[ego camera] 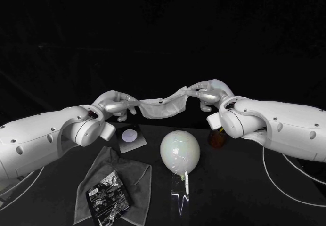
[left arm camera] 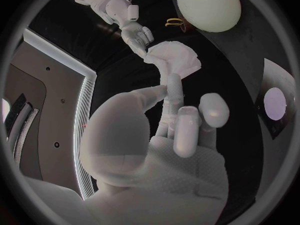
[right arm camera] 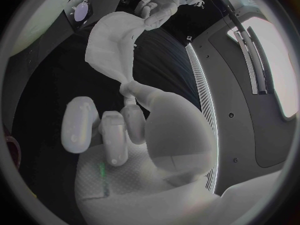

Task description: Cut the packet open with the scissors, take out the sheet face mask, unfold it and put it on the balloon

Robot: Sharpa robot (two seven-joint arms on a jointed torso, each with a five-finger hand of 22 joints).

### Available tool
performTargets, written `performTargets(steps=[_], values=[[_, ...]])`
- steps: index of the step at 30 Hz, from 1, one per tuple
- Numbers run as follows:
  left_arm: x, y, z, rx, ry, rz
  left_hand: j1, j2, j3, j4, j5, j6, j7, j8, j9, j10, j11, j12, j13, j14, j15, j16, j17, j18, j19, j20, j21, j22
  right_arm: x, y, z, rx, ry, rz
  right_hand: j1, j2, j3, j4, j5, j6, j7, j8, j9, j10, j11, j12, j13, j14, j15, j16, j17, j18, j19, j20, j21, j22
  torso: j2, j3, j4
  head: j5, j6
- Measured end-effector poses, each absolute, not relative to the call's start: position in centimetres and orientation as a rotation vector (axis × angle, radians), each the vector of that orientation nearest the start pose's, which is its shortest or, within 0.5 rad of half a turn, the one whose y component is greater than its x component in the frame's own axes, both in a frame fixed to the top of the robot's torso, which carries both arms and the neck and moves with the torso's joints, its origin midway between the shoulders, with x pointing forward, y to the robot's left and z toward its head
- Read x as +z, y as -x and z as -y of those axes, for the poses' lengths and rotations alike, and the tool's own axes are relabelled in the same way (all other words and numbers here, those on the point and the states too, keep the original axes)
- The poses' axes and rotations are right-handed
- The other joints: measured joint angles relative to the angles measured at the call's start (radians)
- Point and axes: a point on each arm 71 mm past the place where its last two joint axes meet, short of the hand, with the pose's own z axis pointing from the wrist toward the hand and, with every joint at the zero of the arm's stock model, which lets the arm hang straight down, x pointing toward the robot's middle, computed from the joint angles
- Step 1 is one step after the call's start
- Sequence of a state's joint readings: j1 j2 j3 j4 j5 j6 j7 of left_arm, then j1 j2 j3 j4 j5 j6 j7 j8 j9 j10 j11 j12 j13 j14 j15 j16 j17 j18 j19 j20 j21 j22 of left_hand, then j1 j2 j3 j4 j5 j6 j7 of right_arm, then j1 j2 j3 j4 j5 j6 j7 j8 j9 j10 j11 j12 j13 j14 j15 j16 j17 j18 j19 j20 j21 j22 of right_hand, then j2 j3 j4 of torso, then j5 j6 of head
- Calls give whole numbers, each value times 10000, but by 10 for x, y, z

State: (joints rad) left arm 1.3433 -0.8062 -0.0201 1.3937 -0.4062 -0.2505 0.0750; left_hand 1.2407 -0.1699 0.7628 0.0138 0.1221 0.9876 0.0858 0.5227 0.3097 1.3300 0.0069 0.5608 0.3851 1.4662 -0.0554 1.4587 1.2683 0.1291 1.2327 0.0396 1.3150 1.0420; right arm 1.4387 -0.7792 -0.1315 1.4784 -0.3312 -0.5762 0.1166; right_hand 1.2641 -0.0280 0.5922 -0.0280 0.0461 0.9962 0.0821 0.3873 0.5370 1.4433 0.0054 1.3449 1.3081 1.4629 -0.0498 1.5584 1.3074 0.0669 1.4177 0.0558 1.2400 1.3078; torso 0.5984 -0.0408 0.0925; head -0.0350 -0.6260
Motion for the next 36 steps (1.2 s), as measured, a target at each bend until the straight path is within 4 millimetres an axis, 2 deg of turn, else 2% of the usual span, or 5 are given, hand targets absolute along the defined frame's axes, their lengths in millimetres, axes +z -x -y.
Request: performTargets(steps=[9, 36], values=[[-127, -536, -221, -12186, 8039, -16162, 1, 1, 30, 30, -9, -2, 1, -17, 0, 16, -15, -1, -1, -12, -11, -1, 0, 0, 0, 0, -1, 7, -100, -527, 202, 11351, -8076, -14138, -49, -49, -1, 1, -3, 5, -6, 2, 0, 0, 0, -2, -4, 0, 0, 30, 8, -1, 0, 0, -1, -4, 6, -7, -2, -27, 23], [-155, -532, -219, -12174, 9780, -16380, 19, 19, 56, 55, 12, -38, -1, 13, 0, 16, -16, -2, 6, 3, 5, -20, -93, 0, -1, 1, -3, -53, -99, -526, 199, 11561, -8152, -14049, -32, -32, 28, -28, 1, -19, -17, 4, 0, -3, 3, -24, 0, 0, 1, 3, -1, -4, 37, -38, 49, 1, 6, -6, 3, -60, -35]])
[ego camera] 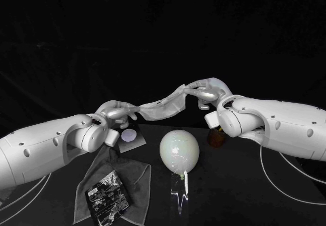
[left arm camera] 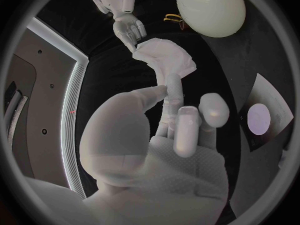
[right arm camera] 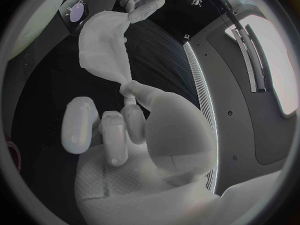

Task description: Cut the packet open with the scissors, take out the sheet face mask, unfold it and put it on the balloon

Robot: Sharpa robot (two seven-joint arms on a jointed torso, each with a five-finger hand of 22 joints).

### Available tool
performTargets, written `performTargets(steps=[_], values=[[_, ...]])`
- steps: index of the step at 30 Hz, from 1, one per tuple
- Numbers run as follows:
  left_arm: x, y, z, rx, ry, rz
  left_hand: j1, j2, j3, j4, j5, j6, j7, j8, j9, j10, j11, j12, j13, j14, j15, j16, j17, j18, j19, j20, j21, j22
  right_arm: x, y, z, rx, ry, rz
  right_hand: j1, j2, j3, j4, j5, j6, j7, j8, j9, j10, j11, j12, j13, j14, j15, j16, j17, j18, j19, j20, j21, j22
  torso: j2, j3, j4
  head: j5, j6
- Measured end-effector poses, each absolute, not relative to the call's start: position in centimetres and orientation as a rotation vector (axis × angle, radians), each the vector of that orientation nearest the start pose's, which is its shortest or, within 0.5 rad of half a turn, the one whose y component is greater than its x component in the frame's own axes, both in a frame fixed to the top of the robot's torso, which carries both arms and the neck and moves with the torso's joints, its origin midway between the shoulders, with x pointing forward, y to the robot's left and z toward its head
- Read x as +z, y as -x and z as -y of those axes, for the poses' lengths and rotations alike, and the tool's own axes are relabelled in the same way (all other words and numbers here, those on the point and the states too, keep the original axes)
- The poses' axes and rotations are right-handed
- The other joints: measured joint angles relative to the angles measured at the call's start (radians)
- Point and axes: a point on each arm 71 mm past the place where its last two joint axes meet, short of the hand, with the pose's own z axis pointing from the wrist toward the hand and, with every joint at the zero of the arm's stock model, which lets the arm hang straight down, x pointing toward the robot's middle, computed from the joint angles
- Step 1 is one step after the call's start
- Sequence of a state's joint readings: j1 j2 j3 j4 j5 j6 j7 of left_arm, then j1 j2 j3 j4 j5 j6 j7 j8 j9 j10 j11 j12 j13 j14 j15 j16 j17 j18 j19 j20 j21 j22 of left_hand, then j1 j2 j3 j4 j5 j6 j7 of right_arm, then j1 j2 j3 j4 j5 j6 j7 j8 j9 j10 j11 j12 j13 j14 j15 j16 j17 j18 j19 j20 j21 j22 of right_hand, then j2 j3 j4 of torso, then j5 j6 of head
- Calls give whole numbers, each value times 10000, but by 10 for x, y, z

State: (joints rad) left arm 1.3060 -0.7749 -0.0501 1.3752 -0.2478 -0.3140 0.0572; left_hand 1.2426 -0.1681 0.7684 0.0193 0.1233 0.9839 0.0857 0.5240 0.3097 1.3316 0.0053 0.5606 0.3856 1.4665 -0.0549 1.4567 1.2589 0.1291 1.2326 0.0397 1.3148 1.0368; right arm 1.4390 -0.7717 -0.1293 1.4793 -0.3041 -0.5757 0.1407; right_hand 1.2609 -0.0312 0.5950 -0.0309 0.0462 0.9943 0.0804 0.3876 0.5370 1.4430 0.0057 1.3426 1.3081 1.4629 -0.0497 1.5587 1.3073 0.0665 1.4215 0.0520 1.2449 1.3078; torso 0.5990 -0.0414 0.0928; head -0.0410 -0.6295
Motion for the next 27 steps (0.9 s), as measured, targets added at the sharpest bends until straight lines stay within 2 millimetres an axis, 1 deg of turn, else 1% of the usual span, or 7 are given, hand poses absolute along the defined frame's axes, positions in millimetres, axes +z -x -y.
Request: performTargets(steps=[4, 5, 13, 27], values=[[-156, -532, -217, -12206, 9810, -16419, 0, 0, 16, 16, -1, -2, 0, 0, 0, 0, 0, 0, -1, 1, 1, -1, -22, 0, 0, 0, 0, -52, -99, -526, 198, 11599, -8150, -14071, 13, 13, -1, 1, 1, -3, 0, 0, 0, -1, 1, 0, -2, 0, 0, 39, 1, -7, 0, 0, 0, -4, 0, 0, -2, -1, -9], [-156, -532, -216, -12210, 9811, -16427, 0, 0, 16, 16, -1, -2, 0, 0, 0, 0, 0, 0, -2, 2, 1, -1, -29, 0, 0, 0, 0, -53, -99, -526, 198, 11606, -8150, -14076, 13, 13, -1, 1, 1, -5, 1, 0, 0, -1, 1, 0, -3, 0, 0, 42, 2, -53, 0, 0, 0, -5, 0, -1, -2, -1, -9], [-157, -532, -216, -12145, 9811, -16485, 0, 0, 31, 31, -4, -4, 0, -1, 0, -1, 1, 0, -4, 3, 3, -9, -36, 0, 0, 0, 0, -55, -99, -526, 198, 11617, -8163, -14081, 13, 13, -3, 2, 0, -34, 0, 57, 0, -3, 3, 0, -8, 0, 1, 44, 9, -57, 0, 0, 0, -4, -3, 0, 3, 4, -7], [-163, -533, -218, -11708, 9763, -16762, -2, -2, 43, 43, -20, -7, -1, -30, 0, -3, 2, -1, 3, 22, 22, -19, -18, 0, 0, 0, -1, -35, -98, -526, 198, 11669, -8202, -14043, 13, 13, 29, -30, -24, 4, 12, 59, 0, -18, 17, -1, 0, 26, -26, 37, 8, -59, -1, 1, -1, 3, -3, 0, -3, 4, -7]])
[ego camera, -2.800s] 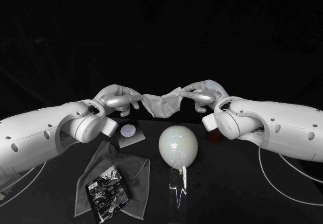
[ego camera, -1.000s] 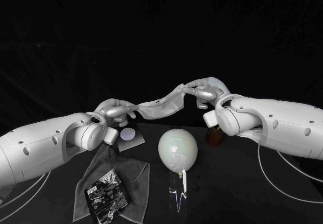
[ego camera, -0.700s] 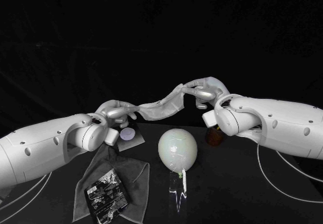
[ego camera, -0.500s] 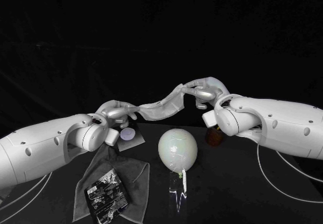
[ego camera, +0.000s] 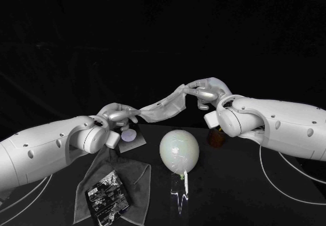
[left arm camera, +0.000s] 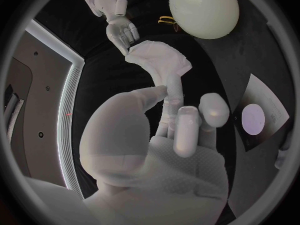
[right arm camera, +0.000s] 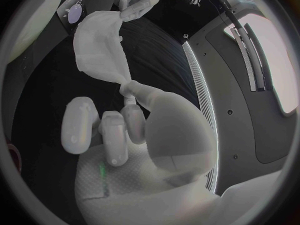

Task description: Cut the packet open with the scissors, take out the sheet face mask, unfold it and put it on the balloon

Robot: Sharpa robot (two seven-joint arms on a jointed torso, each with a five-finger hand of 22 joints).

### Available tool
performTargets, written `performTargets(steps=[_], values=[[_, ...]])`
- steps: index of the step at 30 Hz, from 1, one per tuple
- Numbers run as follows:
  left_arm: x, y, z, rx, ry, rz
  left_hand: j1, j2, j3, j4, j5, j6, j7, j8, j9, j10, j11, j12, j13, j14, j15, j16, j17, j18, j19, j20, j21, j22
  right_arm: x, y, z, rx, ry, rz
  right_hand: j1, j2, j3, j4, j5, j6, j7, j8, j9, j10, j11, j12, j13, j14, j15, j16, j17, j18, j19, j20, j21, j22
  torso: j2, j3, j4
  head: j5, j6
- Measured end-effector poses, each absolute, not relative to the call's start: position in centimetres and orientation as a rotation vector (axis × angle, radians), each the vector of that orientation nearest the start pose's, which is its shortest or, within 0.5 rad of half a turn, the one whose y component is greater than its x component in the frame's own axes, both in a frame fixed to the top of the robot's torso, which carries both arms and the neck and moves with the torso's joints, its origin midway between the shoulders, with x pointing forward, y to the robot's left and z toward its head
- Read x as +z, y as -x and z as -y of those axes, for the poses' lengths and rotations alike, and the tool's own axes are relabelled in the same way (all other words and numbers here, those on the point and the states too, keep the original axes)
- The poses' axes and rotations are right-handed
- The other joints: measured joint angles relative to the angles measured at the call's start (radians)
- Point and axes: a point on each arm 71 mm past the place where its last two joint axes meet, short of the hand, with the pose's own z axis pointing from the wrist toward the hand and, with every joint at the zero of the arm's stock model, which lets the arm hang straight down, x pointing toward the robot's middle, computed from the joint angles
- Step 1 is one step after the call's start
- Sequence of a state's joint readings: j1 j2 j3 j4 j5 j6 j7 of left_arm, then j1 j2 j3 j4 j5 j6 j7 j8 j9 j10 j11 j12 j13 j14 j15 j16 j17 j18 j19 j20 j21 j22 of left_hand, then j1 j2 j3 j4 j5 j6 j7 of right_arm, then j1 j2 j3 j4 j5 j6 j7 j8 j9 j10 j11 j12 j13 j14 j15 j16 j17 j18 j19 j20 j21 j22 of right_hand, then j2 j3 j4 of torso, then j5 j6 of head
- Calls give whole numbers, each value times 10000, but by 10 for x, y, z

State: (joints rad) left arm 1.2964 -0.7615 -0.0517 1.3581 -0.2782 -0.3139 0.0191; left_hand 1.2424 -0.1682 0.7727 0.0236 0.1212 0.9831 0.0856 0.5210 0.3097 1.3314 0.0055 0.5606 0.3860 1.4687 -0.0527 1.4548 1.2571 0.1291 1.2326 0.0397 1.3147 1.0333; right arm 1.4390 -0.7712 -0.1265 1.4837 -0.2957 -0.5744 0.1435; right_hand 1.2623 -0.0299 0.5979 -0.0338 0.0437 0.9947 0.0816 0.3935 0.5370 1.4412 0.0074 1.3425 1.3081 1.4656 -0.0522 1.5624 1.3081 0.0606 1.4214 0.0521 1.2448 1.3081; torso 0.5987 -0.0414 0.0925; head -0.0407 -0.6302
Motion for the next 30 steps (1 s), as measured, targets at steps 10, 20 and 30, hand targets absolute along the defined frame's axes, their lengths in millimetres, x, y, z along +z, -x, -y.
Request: performTargets(steps=[10, 20, 30], values=[[-168, -534, -219, -11465, 9818, -16889, -6, -6, 0, 0, -22, -14, -12, -28, 0, -2, 2, 0, 0, -28, -26, -1, -1, 0, 0, 0, 0, 1, -97, -525, 197, 11720, -8216, -14044, 0, 0, -1, 1, -20, -1, -3, 0, 0, -1, 1, -14, -2, -3, 2, -37, -8, -1, -1, 1, 0, -2, 1, 0, -1, -6, -16], [-169, -534, -218, -11448, 9806, -16942, -99, 33, 20, 20, -18, -31, 3, -58, 86, -4, 4, 0, -3, -26, -23, -1, -27, 1, 0, 0, 0, -18, -97, -524, 195, 11771, -8209, -14065, 0, 0, 24, -24, 22, -2, -7, 0, 0, -1, 1, -16, -8, -5, 5, 4, -6, -2, -1, 1, -1, -8, 1, -2, 1, 14, -35], [-168, -532, -212, -11706, 9702, -16963, -185, -220, -230, -553, -168, -1484, 735, -1337, 306, -1510, 599, -148, -2, -36, 425, -297, -897, -1, -837, 440, -660, -1100, -97, -523, 191, 11895, -8154, -14193, 0, 0, 24, -24, 22, -3, -9, 0, 0, -17, 17, -17, -1, -6, 6, 5, 0, -5, -2, 1, -1, -2, 1, -2, 0, 5, -51]])
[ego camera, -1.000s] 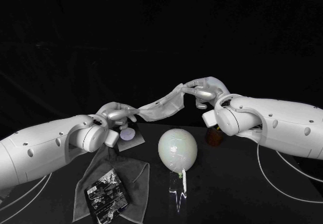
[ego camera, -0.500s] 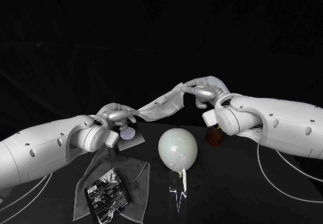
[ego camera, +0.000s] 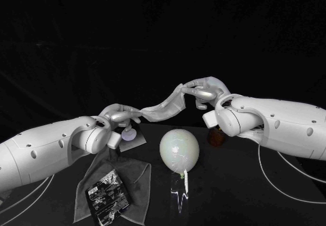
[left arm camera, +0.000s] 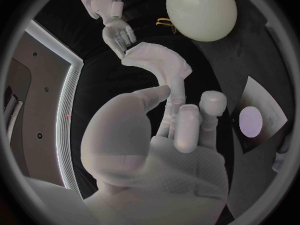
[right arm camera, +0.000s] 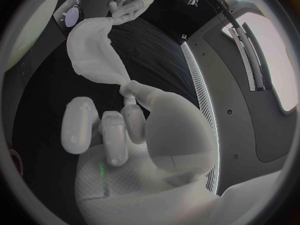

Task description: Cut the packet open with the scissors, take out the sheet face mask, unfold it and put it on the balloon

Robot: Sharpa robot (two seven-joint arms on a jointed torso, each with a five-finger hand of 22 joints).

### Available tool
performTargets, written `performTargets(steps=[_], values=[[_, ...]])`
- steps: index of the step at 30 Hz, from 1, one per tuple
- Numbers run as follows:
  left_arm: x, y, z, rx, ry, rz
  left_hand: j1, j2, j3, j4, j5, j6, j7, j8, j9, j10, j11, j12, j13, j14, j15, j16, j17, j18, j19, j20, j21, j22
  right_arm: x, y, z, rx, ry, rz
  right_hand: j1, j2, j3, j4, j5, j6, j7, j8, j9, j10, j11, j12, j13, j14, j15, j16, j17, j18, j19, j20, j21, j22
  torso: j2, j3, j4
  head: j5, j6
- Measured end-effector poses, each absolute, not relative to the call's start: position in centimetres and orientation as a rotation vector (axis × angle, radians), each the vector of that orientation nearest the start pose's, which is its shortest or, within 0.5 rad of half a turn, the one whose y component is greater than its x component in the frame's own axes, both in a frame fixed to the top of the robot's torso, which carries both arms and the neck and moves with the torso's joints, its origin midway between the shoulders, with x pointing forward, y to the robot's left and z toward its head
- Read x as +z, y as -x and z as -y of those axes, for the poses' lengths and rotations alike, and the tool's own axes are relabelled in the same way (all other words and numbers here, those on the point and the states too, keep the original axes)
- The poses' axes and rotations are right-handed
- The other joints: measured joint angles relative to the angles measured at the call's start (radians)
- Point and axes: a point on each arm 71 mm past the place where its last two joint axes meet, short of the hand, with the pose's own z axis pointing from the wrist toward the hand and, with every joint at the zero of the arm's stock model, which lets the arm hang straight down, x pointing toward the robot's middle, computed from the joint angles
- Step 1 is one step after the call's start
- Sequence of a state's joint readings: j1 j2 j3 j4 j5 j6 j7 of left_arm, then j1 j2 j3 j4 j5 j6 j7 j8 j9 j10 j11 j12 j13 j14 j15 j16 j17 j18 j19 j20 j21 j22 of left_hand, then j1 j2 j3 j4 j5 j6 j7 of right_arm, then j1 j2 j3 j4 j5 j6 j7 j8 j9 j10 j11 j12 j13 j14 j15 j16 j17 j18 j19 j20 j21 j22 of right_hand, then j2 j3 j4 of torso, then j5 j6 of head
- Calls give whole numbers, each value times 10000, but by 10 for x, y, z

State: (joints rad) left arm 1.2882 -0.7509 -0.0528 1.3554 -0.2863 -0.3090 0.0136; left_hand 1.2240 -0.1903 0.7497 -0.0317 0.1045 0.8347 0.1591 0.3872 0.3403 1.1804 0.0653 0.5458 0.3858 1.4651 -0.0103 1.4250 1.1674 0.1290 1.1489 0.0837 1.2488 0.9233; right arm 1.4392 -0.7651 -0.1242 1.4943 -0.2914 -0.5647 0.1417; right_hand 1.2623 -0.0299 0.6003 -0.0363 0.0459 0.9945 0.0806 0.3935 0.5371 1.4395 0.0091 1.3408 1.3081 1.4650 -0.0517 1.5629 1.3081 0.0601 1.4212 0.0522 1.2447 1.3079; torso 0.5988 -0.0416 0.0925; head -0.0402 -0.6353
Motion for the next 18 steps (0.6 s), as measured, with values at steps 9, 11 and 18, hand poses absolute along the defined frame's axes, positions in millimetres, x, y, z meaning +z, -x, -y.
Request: performTargets(steps=[9, 11, 18], values=[[-169, -533, -212, -11683, 9534, -17110, 88, -168, -746, 1, -83, -355, 110, -435, -227, -1054, 201, -85, -36, -690, 248, -601, -1432, 255, -1176, 240, -938, -1449, -96, -526, 186, 11966, -8057, -14387, -1, 0, -1, 1, -2, -2, -1, 0, 0, 38, -38, -1, 0, -1, 1, -4, 0, -1, 0, 0, 0, 3, -11, 0, -1, -51, -17], [-170, -534, -215, -11590, 9522, -17112, 141, -220, -927, 7, -83, -370, 124, -485, -257, -1291, 252, -85, -55, -910, 279, -755, -1769, 257, -1464, 279, -1175, -1788, -95, -527, 186, 11970, -8034, -14422, -1, -1, -2, 2, -2, -2, -1, 0, 0, 38, -38, -1, -1, -1, 1, -4, -2, -1, 0, 0, 0, 2, -13, 0, 0, -66, -12], [-172, -538, -224, -11188, 9502, -17180, 188, -268, -1208, 27, -83, -408, 156, -524, -296, -1692, 313, -1, -110, -1253, 357, -930, -2326, 414, -1844, 379, -1512, -2317, -91, -531, 184, 11957, -7938, -14546, -2, -2, -3, 3, -22, -6, -2, 0, 0, 38, -38, -2, -8, -1, 1, -25, -8, -1, 0, 0, 0, 1, -12, 0, 6, -96, 28]])
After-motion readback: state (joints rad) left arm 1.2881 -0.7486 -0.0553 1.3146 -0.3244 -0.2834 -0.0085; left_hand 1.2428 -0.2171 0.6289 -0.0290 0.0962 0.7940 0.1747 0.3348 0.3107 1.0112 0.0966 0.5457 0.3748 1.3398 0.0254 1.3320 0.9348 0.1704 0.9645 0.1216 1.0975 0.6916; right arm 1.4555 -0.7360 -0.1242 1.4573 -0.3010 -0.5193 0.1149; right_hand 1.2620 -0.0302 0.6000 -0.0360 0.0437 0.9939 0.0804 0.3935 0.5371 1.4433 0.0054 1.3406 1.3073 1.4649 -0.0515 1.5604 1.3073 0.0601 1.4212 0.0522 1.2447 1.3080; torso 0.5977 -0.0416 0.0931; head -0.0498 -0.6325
